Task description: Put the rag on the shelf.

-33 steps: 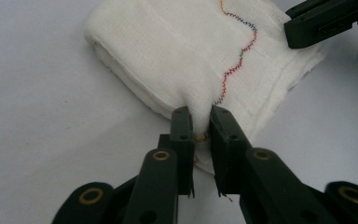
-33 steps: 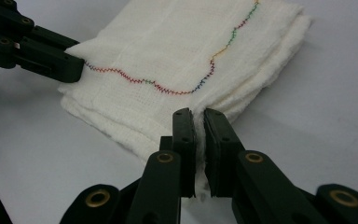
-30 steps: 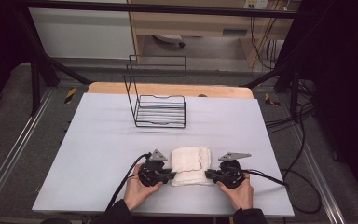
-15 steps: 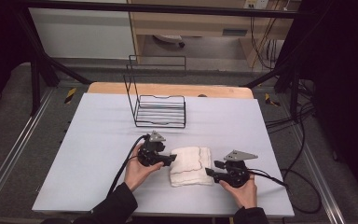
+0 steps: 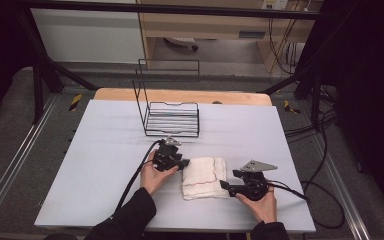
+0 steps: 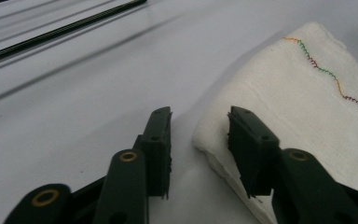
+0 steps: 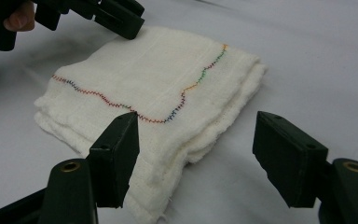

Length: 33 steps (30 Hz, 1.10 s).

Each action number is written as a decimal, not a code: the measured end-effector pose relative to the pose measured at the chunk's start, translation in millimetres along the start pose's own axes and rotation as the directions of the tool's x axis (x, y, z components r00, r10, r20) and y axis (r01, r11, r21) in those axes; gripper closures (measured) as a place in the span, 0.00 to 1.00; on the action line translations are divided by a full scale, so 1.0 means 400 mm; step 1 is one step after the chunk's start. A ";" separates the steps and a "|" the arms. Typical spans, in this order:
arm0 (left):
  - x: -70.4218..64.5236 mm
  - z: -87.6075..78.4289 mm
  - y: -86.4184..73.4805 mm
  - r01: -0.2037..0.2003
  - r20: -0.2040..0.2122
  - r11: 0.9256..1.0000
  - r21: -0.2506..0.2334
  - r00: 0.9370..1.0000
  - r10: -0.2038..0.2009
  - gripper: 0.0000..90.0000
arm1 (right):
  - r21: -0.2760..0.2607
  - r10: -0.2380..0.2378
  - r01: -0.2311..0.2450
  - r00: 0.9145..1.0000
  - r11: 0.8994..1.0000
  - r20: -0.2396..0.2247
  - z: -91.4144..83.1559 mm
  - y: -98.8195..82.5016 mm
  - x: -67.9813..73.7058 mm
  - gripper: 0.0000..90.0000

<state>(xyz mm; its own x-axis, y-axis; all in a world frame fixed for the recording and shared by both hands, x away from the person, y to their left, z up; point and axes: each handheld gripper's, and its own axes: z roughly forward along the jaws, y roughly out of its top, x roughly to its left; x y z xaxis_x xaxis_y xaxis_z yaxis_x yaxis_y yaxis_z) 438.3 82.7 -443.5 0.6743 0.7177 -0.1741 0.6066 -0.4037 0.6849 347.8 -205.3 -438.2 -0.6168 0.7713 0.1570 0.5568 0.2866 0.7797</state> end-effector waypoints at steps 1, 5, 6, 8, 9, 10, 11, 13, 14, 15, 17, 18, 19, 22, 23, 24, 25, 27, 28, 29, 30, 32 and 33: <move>-0.001 0.001 0.001 0.003 0.001 1.000 0.004 1.000 -0.003 0.69 | 0.000 0.002 -0.002 1.000 1.000 0.000 0.000 0.000 -0.001 0.35; -0.002 0.008 0.003 0.013 0.009 1.000 0.008 1.000 -0.013 0.73 | 0.004 0.004 -0.004 1.000 1.000 -0.004 0.001 0.001 -0.002 0.32; -0.003 0.008 0.003 0.016 0.011 1.000 0.009 1.000 -0.016 0.74 | 0.003 0.000 0.000 1.000 1.000 -0.005 0.001 0.002 -0.003 0.31; -0.003 0.010 0.002 0.019 0.019 1.000 0.011 1.000 -0.020 0.77 | 0.001 0.001 -0.001 1.000 1.000 -0.009 0.001 0.005 -0.005 0.28; -0.004 0.011 0.002 0.018 0.022 1.000 0.011 1.000 -0.019 0.77 | 0.001 0.001 -0.001 1.000 1.000 -0.009 0.001 0.005 -0.005 0.28; -0.005 0.012 0.002 0.013 0.024 1.000 0.013 1.000 -0.014 0.79 | -0.005 0.001 -0.001 1.000 1.000 -0.009 0.002 0.005 -0.006 0.27; -0.007 0.012 0.001 0.007 0.019 1.000 0.014 1.000 -0.007 0.79 | -0.004 0.003 -0.003 1.000 1.000 -0.011 0.001 0.007 -0.007 0.26; -0.011 0.013 0.001 -0.002 0.013 1.000 0.010 1.000 0.002 0.79 | -0.008 0.005 -0.005 1.000 1.000 -0.013 0.002 0.009 -0.009 0.24; -0.012 0.013 0.000 -0.010 0.013 1.000 0.013 1.000 0.009 0.80 | -0.011 0.003 -0.003 1.000 1.000 -0.015 0.003 0.010 -0.010 0.24; -0.013 0.013 0.000 -0.010 0.015 1.000 0.013 1.000 0.010 0.80 | -0.014 0.004 -0.004 1.000 1.000 -0.013 0.003 0.011 -0.010 0.23; -0.016 0.014 -0.001 -0.012 0.014 1.000 0.011 1.000 0.011 0.82 | -0.015 0.003 -0.004 1.000 1.000 -0.010 0.006 0.013 -0.013 0.22; -0.017 0.013 -0.001 -0.015 0.009 1.000 0.011 1.000 0.015 0.83 | -0.015 0.001 -0.001 1.000 1.000 -0.009 0.007 0.016 -0.015 0.21; -0.020 0.014 -0.002 -0.016 0.005 1.000 0.009 1.000 0.016 0.83 | -0.014 0.008 -0.008 1.000 1.000 -0.006 0.009 0.018 -0.017 0.21; -0.029 0.015 -0.004 -0.022 -0.015 1.000 0.001 1.000 0.022 0.85 | -0.015 0.013 -0.013 1.000 1.000 0.005 0.018 0.027 -0.027 0.20; -0.032 0.015 -0.004 -0.023 -0.018 1.000 -0.001 1.000 0.023 0.86 | -0.014 0.018 -0.018 1.000 1.000 0.009 0.021 0.031 -0.030 0.19; -0.032 0.015 -0.004 -0.026 -0.019 1.000 -0.001 0.999 0.026 0.86 | -0.014 0.021 -0.021 1.000 1.000 0.014 0.026 0.035 -0.034 0.19; -0.033 0.015 -0.004 -0.030 -0.019 1.000 -0.001 0.999 0.030 0.86 | -0.014 0.024 -0.024 1.000 1.000 0.016 0.030 0.039 -0.039 0.19; -0.030 0.015 -0.004 -0.031 -0.014 1.000 -0.001 0.999 0.031 0.87 | -0.016 0.029 -0.028 0.999 0.999 0.026 0.041 0.047 -0.049 0.19; -0.029 0.015 -0.004 -0.032 -0.010 0.999 0.002 0.999 0.032 0.87 | -0.017 0.030 -0.030 0.999 0.999 0.031 0.046 0.052 -0.054 0.20; -0.027 0.015 -0.004 -0.032 -0.008 0.999 0.002 0.999 0.032 0.87 | -0.020 0.032 -0.031 0.999 0.999 0.041 0.058 0.062 -0.067 0.21; -0.026 0.015 -0.004 -0.028 -0.006 1.000 0.003 1.000 0.028 0.87 | -0.020 0.032 -0.031 0.999 0.999 0.041 0.058 0.062 -0.067 0.21; -0.027 0.015 -0.003 -0.033 -0.008 0.999 0.005 0.999 0.033 0.87 | -0.015 0.043 -0.043 0.998 0.999 0.046 0.069 0.071 -0.079 0.24; -0.027 0.016 -0.003 -0.038 -0.008 0.999 0.005 0.999 0.038 0.87 | -0.015 0.045 -0.045 0.998 0.999 0.050 0.077 0.075 -0.085 0.26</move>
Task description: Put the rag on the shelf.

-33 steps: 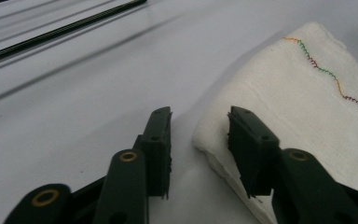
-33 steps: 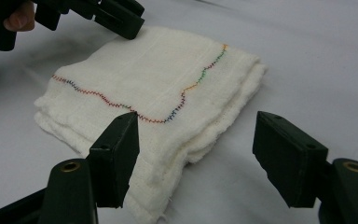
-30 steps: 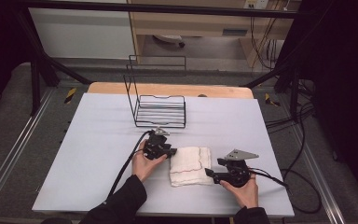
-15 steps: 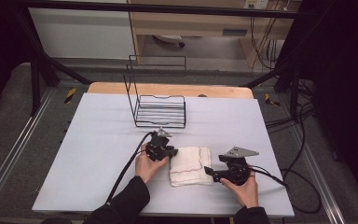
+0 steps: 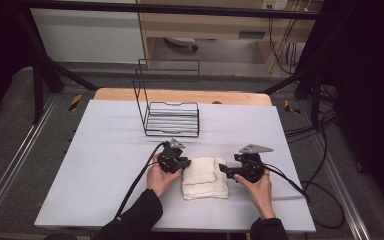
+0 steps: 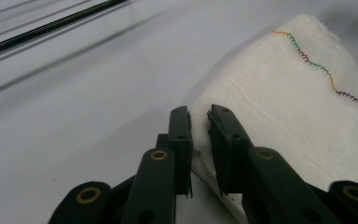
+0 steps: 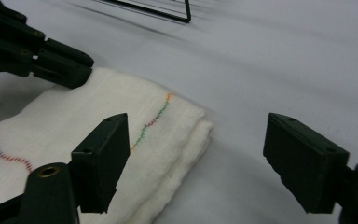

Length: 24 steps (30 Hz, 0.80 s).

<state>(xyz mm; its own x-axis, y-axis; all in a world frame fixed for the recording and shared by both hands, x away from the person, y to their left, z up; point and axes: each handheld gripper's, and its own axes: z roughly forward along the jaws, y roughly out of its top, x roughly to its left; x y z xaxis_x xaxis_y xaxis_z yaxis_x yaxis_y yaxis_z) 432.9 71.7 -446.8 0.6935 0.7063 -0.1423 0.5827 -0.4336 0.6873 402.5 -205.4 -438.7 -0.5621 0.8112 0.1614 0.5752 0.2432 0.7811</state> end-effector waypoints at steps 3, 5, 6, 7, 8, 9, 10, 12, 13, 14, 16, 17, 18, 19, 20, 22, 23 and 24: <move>0.000 0.000 0.000 -0.001 0.002 1.000 -0.002 1.000 0.001 0.87 | 0.009 0.017 -0.017 1.000 1.000 0.005 0.023 0.009 -0.011 0.33; 0.001 0.000 0.000 -0.003 0.003 1.000 -0.001 1.000 0.003 0.87 | 0.019 0.027 -0.027 1.000 0.999 0.009 0.043 0.012 -0.021 0.39; 0.002 0.000 0.000 -0.005 0.003 1.000 -0.001 1.000 0.005 0.87 | 0.019 0.027 -0.027 1.000 0.999 0.009 0.043 0.012 -0.021 0.39; 0.002 0.000 0.000 -0.004 0.004 1.000 -0.001 1.000 0.004 0.87 | 0.025 0.032 -0.033 0.999 0.999 0.006 0.048 0.013 -0.022 0.41; 0.002 0.000 0.000 -0.005 0.004 1.000 -0.001 1.000 0.005 0.87 | 0.025 0.032 -0.033 0.999 0.999 0.007 0.053 0.013 -0.024 0.44; 0.002 0.000 0.000 -0.005 0.005 1.000 -0.001 1.000 0.005 0.87 | 0.029 0.030 -0.030 0.999 0.999 0.012 0.056 0.012 -0.025 0.47; 0.002 0.000 0.000 -0.006 0.006 1.000 -0.001 1.000 0.006 0.87 | 0.037 0.028 -0.028 1.000 0.999 0.009 0.062 0.011 -0.026 0.51; 0.003 0.000 0.000 -0.010 0.008 1.000 -0.001 1.000 0.010 0.87 | 0.050 0.031 -0.031 1.000 0.998 0.001 0.067 0.009 -0.026 0.55; 0.003 0.000 -0.001 -0.014 0.008 1.000 -0.001 1.000 0.014 0.87 | 0.050 0.031 -0.031 1.000 0.998 0.001 0.067 0.009 -0.026 0.55; 0.002 0.001 -0.001 -0.014 0.008 1.000 -0.005 1.000 0.014 0.87 | 0.053 0.031 -0.031 0.999 0.998 -0.005 0.069 0.008 -0.026 0.56; 0.002 0.001 -0.001 -0.016 0.006 1.000 -0.005 1.000 0.016 0.87 | 0.057 0.033 -0.032 0.999 0.998 -0.012 0.072 0.007 -0.025 0.60; 0.002 0.001 -0.001 -0.015 0.007 1.000 -0.004 1.000 0.015 0.87 | 0.064 0.040 -0.038 0.999 0.997 -0.022 0.075 0.006 -0.025 0.62; 0.002 0.001 -0.001 -0.014 0.009 1.000 -0.004 1.000 0.014 0.87 | 0.064 0.040 -0.038 0.999 0.997 -0.022 0.075 0.006 -0.025 0.62; 0.003 0.000 0.000 -0.016 0.009 1.000 -0.001 1.000 0.016 0.87 | 0.063 0.042 -0.040 0.999 0.997 -0.025 0.075 0.006 -0.024 0.63; 0.004 0.000 0.000 -0.013 0.011 1.000 0.000 1.000 0.013 0.87 | 0.063 0.038 -0.036 0.999 0.997 -0.026 0.076 0.005 -0.024 0.64; 0.005 0.000 0.000 -0.010 0.014 1.000 -0.001 1.000 0.010 0.87 | 0.062 0.036 -0.034 0.999 0.998 -0.029 0.076 0.004 -0.023 0.66; 0.005 0.000 0.000 -0.009 0.015 1.000 -0.002 1.000 0.010 0.87 | 0.061 0.032 -0.030 0.999 0.998 -0.033 0.076 0.004 -0.022 0.69; 0.005 0.000 -0.001 -0.010 0.015 1.000 -0.002 1.000 0.010 0.87 | 0.063 0.036 -0.033 0.998 0.997 -0.041 0.076 0.003 -0.021 0.72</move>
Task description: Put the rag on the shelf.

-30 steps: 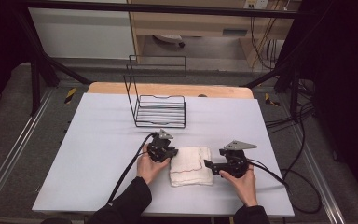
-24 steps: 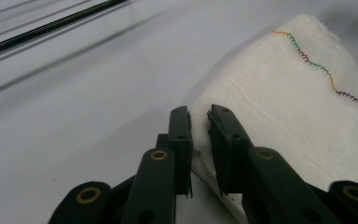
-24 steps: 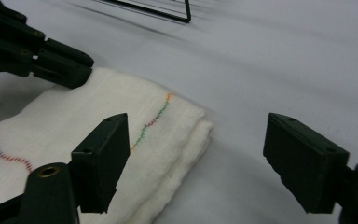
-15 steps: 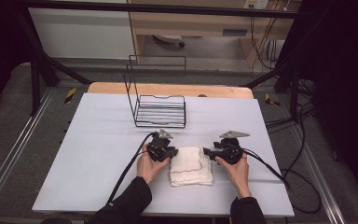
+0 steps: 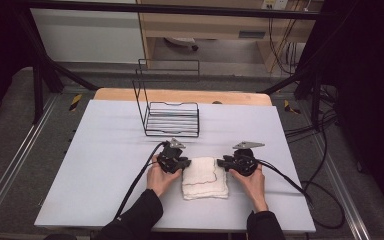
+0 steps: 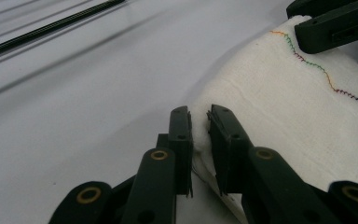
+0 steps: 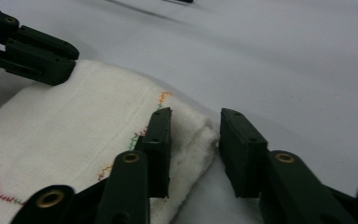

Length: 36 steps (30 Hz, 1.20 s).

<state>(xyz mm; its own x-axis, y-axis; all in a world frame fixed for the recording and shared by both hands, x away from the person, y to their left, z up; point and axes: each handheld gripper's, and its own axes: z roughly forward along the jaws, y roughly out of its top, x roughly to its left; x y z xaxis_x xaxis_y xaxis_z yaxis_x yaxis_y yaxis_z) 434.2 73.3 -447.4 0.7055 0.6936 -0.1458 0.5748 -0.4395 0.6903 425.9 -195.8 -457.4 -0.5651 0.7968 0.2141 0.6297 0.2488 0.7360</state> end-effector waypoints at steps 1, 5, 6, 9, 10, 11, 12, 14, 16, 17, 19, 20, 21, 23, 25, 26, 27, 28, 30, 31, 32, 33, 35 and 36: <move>0.000 0.000 0.000 -0.003 0.000 1.000 0.001 1.000 0.003 0.87 | 0.001 0.007 -0.007 1.000 1.000 -0.011 0.000 0.000 0.002 0.76; 0.000 0.000 0.000 -0.003 -0.001 1.000 0.000 1.000 0.003 0.87 | 0.004 0.028 -0.028 0.999 1.000 -0.022 0.000 0.000 0.004 0.81; 0.001 0.000 0.000 -0.003 0.001 1.000 0.000 1.000 0.003 0.87 | 0.007 0.040 -0.040 0.999 0.999 -0.026 -0.001 0.000 0.005 0.84; 0.001 -0.001 0.000 0.002 0.002 1.000 -0.001 1.000 -0.002 0.88 | 0.007 0.041 -0.041 0.999 0.999 -0.027 -0.002 -0.001 0.006 0.87; 0.001 -0.001 0.000 0.003 0.004 1.000 -0.001 1.000 -0.003 0.88 | 0.005 0.040 -0.040 0.999 0.999 -0.026 -0.002 -0.001 0.006 0.89; 0.002 -0.001 0.000 0.004 0.005 1.000 -0.001 1.000 -0.004 0.88 | 0.006 0.043 -0.042 0.999 0.999 -0.026 -0.003 -0.001 0.007 0.90; 0.002 -0.001 0.000 0.014 0.008 1.000 -0.006 1.000 -0.014 0.89 | 0.001 0.045 -0.045 0.999 0.999 -0.026 -0.004 -0.001 0.008 0.91; 0.006 -0.001 0.000 0.024 0.016 1.000 -0.005 1.000 -0.024 0.89 | 0.002 0.047 -0.047 0.999 0.999 -0.026 -0.005 -0.001 0.009 0.92; 0.010 -0.002 -0.001 0.041 0.027 0.999 -0.008 0.999 -0.041 0.90 | 0.003 0.043 -0.043 0.999 0.999 -0.024 -0.007 -0.001 0.010 0.92; 0.011 -0.003 -0.001 0.044 0.030 0.999 -0.007 0.999 -0.044 0.90 | -0.001 0.044 -0.044 0.999 0.999 -0.023 -0.008 -0.001 0.011 0.92; 0.013 -0.005 -0.001 0.054 0.035 0.998 -0.011 0.998 -0.053 0.91 | -0.008 0.041 -0.041 0.999 0.999 -0.021 -0.012 -0.001 0.012 0.93; 0.013 -0.006 -0.001 0.057 0.035 0.998 -0.014 0.998 -0.056 0.91 | -0.011 0.043 -0.043 0.999 0.999 -0.025 -0.015 0.000 0.013 0.93; 0.013 -0.008 -0.002 0.053 0.033 0.998 -0.016 0.998 -0.052 0.92 | -0.018 0.041 -0.042 0.999 0.999 -0.025 -0.019 0.001 0.015 0.93; 0.011 -0.013 -0.003 0.051 0.034 0.998 -0.029 0.998 -0.050 0.92 | -0.029 0.033 -0.034 0.999 0.999 -0.023 -0.028 0.003 0.021 0.93; 0.009 -0.020 -0.003 0.051 0.036 0.998 -0.047 0.998 -0.050 0.92 | -0.045 0.020 -0.021 1.000 0.999 -0.020 -0.038 0.007 0.028 0.93; 0.009 -0.025 -0.003 0.054 0.038 0.997 -0.055 0.998 -0.052 0.92 | -0.049 0.015 -0.016 1.000 0.999 -0.019 -0.043 0.008 0.032 0.93; 0.008 -0.030 -0.003 0.055 0.041 0.996 -0.066 0.998 -0.053 0.92 | -0.055 0.012 -0.013 1.000 0.998 -0.019 -0.047 0.009 0.034 0.93; 0.007 -0.035 -0.003 0.058 0.045 0.995 -0.076 0.997 -0.054 0.92 | -0.058 0.006 -0.007 1.000 0.998 -0.019 -0.052 0.009 0.036 0.93; 0.006 -0.045 -0.002 0.059 0.052 0.994 -0.092 0.997 -0.054 0.92 | -0.071 0.008 -0.010 1.000 0.997 -0.021 -0.061 0.010 0.041 0.93; 0.005 -0.050 -0.002 0.059 0.056 0.993 -0.102 0.997 -0.054 0.92 | -0.073 0.009 -0.010 1.000 0.997 -0.023 -0.065 0.010 0.044 0.93; 0.003 -0.054 -0.002 0.060 0.060 0.992 -0.113 0.997 -0.054 0.92 | -0.080 0.007 -0.009 1.000 0.997 -0.021 -0.069 0.011 0.046 0.93; 0.003 -0.060 -0.002 0.053 0.055 0.991 -0.120 0.997 -0.046 0.92 | -0.085 0.002 -0.004 1.000 0.996 -0.021 -0.073 0.011 0.048 0.93; 0.000 -0.068 -0.004 0.056 0.064 0.989 -0.133 0.997 -0.048 0.92 | -0.104 -0.003 0.000 1.000 0.995 -0.025 -0.086 0.011 0.054 0.93; -0.002 -0.071 -0.005 0.055 0.066 0.989 -0.139 0.997 -0.046 0.92 | -0.104 -0.003 0.000 1.000 0.995 -0.025 -0.086 0.011 0.054 0.93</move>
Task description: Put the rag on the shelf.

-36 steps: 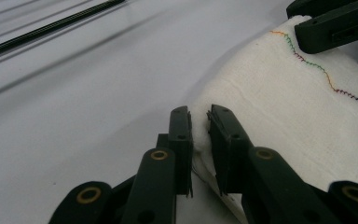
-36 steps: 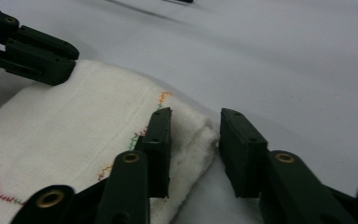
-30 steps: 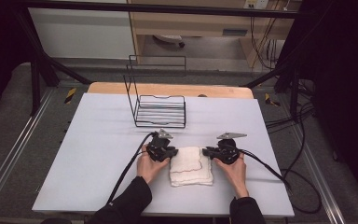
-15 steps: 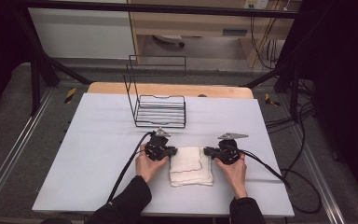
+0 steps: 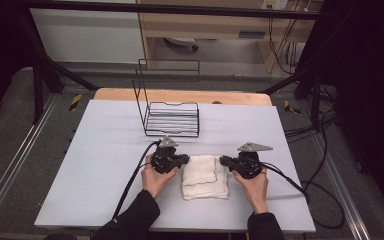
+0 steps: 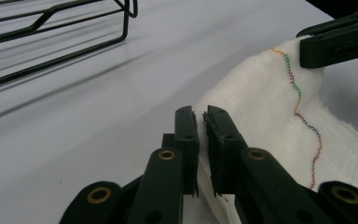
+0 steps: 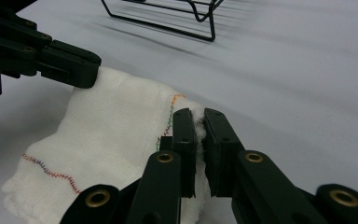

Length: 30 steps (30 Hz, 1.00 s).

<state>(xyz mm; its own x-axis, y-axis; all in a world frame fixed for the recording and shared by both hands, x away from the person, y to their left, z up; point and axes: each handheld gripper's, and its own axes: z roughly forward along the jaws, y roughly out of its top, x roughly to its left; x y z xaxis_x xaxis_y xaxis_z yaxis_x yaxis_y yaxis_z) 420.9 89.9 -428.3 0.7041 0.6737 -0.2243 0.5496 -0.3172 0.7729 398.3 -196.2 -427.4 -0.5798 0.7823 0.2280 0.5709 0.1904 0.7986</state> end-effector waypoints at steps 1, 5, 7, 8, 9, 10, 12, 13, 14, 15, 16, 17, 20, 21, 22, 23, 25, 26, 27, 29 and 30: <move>-0.002 -0.003 0.000 -0.002 0.001 1.000 -0.006 1.000 0.002 0.92 | -0.002 -0.003 0.003 1.000 1.000 -0.002 -0.004 0.001 0.001 0.93; -0.010 -0.018 0.003 -0.008 0.004 1.000 -0.030 1.000 0.008 0.93 | -0.030 -0.013 0.013 1.000 0.999 -0.002 -0.017 0.002 0.007 0.93; -0.015 -0.025 0.005 -0.014 0.005 0.999 -0.043 1.000 0.014 0.93 | -0.032 -0.014 0.014 1.000 0.999 -0.001 -0.020 0.003 0.009 0.93; -0.017 -0.028 0.005 -0.016 0.004 0.999 -0.047 1.000 0.016 0.93 | -0.040 -0.023 0.023 1.000 0.999 0.002 -0.023 0.004 0.010 0.93; -0.019 -0.030 0.006 -0.019 0.004 0.998 -0.052 1.000 0.019 0.93 | -0.042 -0.026 0.026 1.000 0.999 0.003 -0.026 0.005 0.012 0.93; -0.021 -0.033 0.007 -0.020 0.003 0.998 -0.057 1.000 0.020 0.93 | -0.053 -0.033 0.033 0.999 0.998 0.003 -0.032 0.006 0.016 0.93; -0.023 -0.038 0.008 -0.023 0.005 0.998 -0.063 1.000 0.024 0.93 | -0.058 -0.031 0.031 1.000 0.998 0.002 -0.035 0.007 0.018 0.93; -0.024 -0.040 0.008 -0.022 0.006 0.997 -0.069 1.000 0.022 0.93 | -0.060 -0.029 0.029 1.000 0.998 0.001 -0.038 0.007 0.020 0.93; -0.025 -0.043 0.009 -0.024 0.006 0.997 -0.072 1.000 0.025 0.93 | -0.067 -0.034 0.034 0.999 0.997 0.002 -0.040 0.008 0.020 0.93; -0.026 -0.046 0.009 -0.025 0.005 0.997 -0.077 1.000 0.026 0.93 | -0.070 -0.032 0.032 0.999 0.997 0.001 -0.042 0.009 0.022 0.93; -0.027 -0.049 0.010 -0.026 0.006 0.996 -0.082 1.000 0.026 0.93 | -0.074 -0.039 0.039 0.999 0.996 0.003 -0.044 0.009 0.023 0.93; -0.028 -0.052 0.011 -0.027 0.006 0.996 -0.086 1.000 0.028 0.93 | -0.077 -0.041 0.041 0.999 0.996 0.002 -0.046 0.010 0.024 0.93; -0.033 -0.061 0.013 -0.035 0.007 0.994 -0.099 0.999 0.036 0.93 | -0.088 -0.048 0.049 0.999 0.995 0.007 -0.053 0.012 0.030 0.93; -0.034 -0.063 0.014 -0.037 0.005 0.994 -0.107 0.999 0.038 0.93 | -0.096 -0.049 0.049 0.999 0.994 0.008 -0.055 0.013 0.031 0.93; -0.036 -0.066 0.014 -0.038 0.005 0.993 -0.115 0.999 0.039 0.93 | -0.099 -0.050 0.051 0.999 0.994 0.007 -0.058 0.014 0.033 0.93; -0.036 -0.069 0.015 -0.039 0.005 0.992 -0.121 0.999 0.040 0.93 | -0.107 -0.052 0.052 0.999 0.993 0.009 -0.060 0.015 0.033 0.93; -0.038 -0.074 0.017 -0.038 0.009 0.990 -0.134 0.999 0.039 0.93 | -0.118 -0.053 0.054 0.999 0.992 0.010 -0.065 0.016 0.035 0.93; -0.039 -0.076 0.018 -0.038 0.009 0.990 -0.139 0.999 0.040 0.93 | -0.130 -0.056 0.057 0.998 0.990 0.012 -0.070 0.017 0.036 0.93; -0.040 -0.079 0.018 -0.038 0.010 0.989 -0.145 0.999 0.040 0.93 | -0.135 -0.058 0.059 0.998 0.989 0.014 -0.072 0.018 0.037 0.93; -0.043 -0.083 0.020 -0.038 0.011 0.987 -0.158 0.999 0.041 0.93 | -0.141 -0.059 0.061 0.998 0.988 0.016 -0.074 0.019 0.038 0.93; -0.044 -0.086 0.020 -0.042 0.010 0.986 -0.162 0.999 0.044 0.93 | -0.146 -0.062 0.063 0.998 0.987 0.017 -0.077 0.020 0.039 0.93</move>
<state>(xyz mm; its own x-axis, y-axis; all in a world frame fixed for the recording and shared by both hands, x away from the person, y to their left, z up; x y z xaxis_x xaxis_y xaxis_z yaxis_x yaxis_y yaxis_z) 397.4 98.2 -397.6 0.7322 0.6524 -0.1956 0.4393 -0.2330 0.8676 376.0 -200.7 -400.5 -0.6040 0.7789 0.1690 0.4420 0.1509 0.8842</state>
